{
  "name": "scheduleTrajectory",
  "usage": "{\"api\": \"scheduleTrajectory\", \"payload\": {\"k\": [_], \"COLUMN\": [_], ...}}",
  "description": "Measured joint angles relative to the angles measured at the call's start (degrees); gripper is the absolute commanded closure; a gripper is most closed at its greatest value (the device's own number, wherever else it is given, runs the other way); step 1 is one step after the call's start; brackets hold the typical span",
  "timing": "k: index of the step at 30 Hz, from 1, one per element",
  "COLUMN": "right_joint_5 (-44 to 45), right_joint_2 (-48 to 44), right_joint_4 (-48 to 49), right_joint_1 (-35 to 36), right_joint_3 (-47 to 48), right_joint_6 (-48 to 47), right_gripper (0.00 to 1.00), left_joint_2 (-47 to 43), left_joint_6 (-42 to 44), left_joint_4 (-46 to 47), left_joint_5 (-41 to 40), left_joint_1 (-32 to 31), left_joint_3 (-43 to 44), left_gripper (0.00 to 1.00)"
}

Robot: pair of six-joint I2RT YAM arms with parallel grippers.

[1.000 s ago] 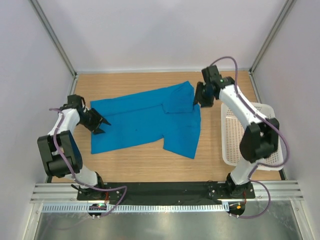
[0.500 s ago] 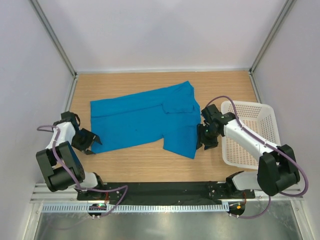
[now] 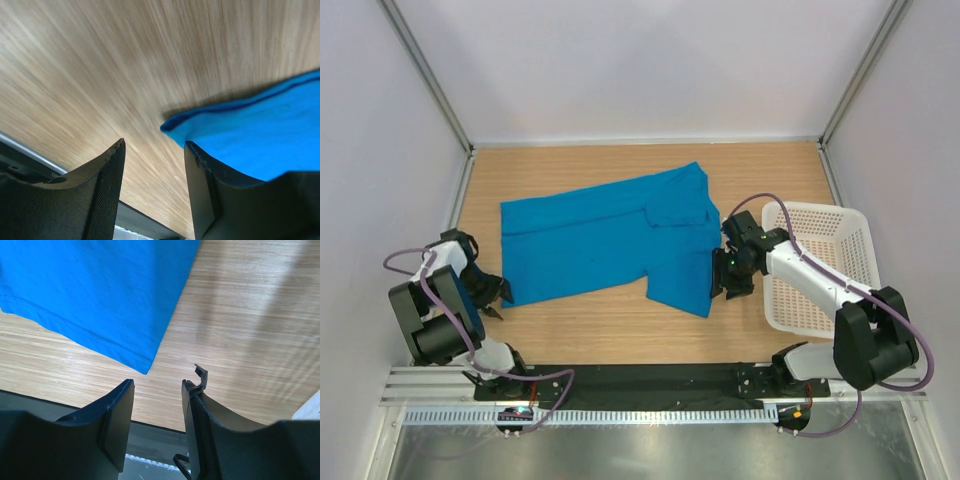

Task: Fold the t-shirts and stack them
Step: Fold the tshirt

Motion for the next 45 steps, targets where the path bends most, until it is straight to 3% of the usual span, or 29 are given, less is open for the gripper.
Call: {"api": "scheduleTrajectory", "payload": {"k": [5, 11, 15, 21, 28, 38, 45], "right_joint_5": [0.0, -3.1, -4.9, -4.5, -0.2, 8.1, 10.3], "right_joint_2": [1.2, 3.9, 5.4, 7.8, 8.5, 8.7, 14.1], "right_joint_4": [1.0, 4.8, 7.9, 8.8, 8.4, 5.4, 6.3], "right_joint_1": [0.0, 0.0, 0.0, 2.3, 7.5, 7.4, 6.4], "right_joint_3": [0.0, -0.4, -1.5, -2.2, -3.8, -0.8, 4.2], "right_joint_6": [0.2, 2.0, 4.3, 7.4, 10.3, 10.0, 8.7], "right_gripper": [0.5, 0.39, 0.41, 0.46, 0.49, 0.44, 0.5], "left_joint_2": [3.9, 6.9, 7.6, 7.7, 7.1, 6.4, 6.3], "left_joint_6": [-0.1, 0.5, 1.1, 2.5, 3.6, 3.7, 4.2], "left_joint_4": [1.2, 1.4, 1.8, 2.0, 2.8, 3.4, 3.4], "left_joint_5": [-0.3, 0.0, 0.8, 1.1, 1.4, 1.7, 1.8], "left_joint_1": [0.0, 0.0, 0.0, 0.0, 0.0, 0.3, 0.3], "left_joint_3": [0.7, 3.3, 4.0, 4.0, 3.3, 2.7, 2.7], "left_gripper": [0.52, 0.73, 0.9, 1.0, 1.0, 1.0, 1.0]}}
